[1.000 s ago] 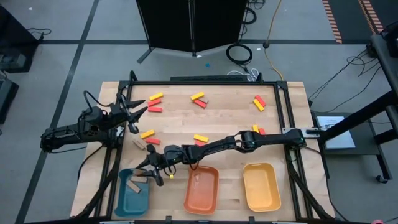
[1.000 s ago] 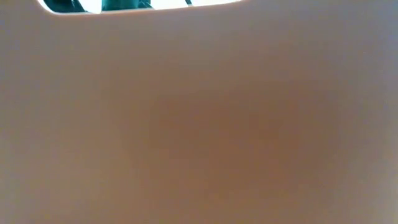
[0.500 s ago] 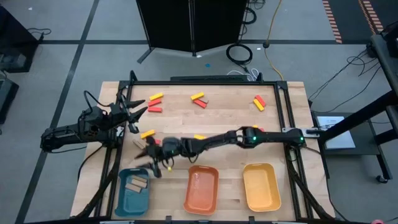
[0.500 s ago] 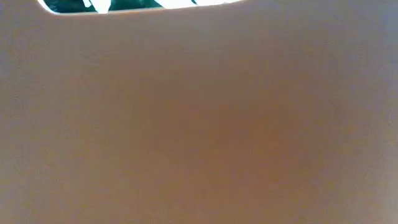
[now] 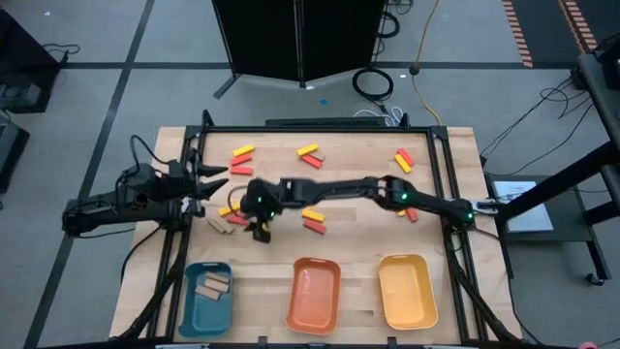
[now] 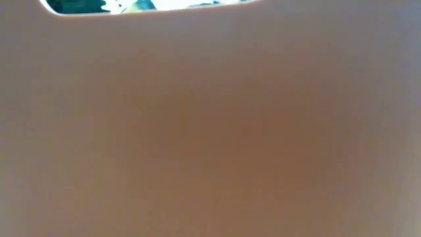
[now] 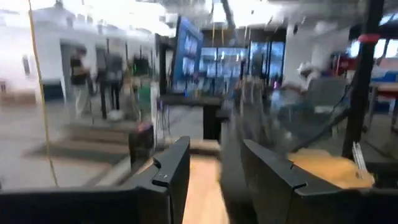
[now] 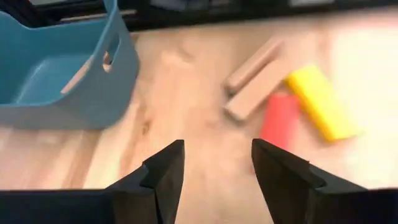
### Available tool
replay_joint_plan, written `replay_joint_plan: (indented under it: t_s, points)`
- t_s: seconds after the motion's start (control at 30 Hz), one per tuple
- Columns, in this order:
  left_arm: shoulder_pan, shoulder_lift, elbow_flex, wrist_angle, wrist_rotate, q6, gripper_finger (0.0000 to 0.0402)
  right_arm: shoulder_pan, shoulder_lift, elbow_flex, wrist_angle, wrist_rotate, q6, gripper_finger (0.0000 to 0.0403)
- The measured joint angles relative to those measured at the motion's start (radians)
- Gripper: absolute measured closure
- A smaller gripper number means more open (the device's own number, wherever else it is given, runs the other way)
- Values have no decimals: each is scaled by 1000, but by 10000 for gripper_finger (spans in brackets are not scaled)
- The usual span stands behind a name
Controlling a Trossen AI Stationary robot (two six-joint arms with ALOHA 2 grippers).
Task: Sort blocks
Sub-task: Put the bottom left brown block into the blue bin
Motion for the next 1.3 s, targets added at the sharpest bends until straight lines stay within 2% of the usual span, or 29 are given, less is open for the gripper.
replay_joint_plan:
  t_s: [0.13,0.23,0.37,0.53,0.67,0.87,1.03,1.13,1.3]
  points:
    - [0,77,53,-127,-42,-64,261,-23,-33,0,-122,-4,-143,222]
    - [-1,189,124,-251,-45,-123,261,-65,-44,-3,-201,-13,-210,222]
    - [-13,363,256,-432,-54,-165,261,-138,-58,0,-247,-135,-242,222]
    - [-14,520,474,-787,-59,-202,261,-203,-54,-3,-356,-260,-265,222]
    - [-13,562,576,-1035,-67,-241,261,-240,-70,-2,-439,-275,-297,222]
    - [-13,574,537,-1201,-59,-255,261,-263,-88,-3,-454,-289,-295,222]
    - [-13,604,414,-1170,86,-102,261,-269,-108,-2,-376,-283,-244,222]
    - [-13,654,369,-1167,152,-68,261,-253,-105,-2,-365,-283,-218,222]
    - [-20,756,348,-1156,164,-85,261,-228,-105,-2,-344,-282,-168,222]
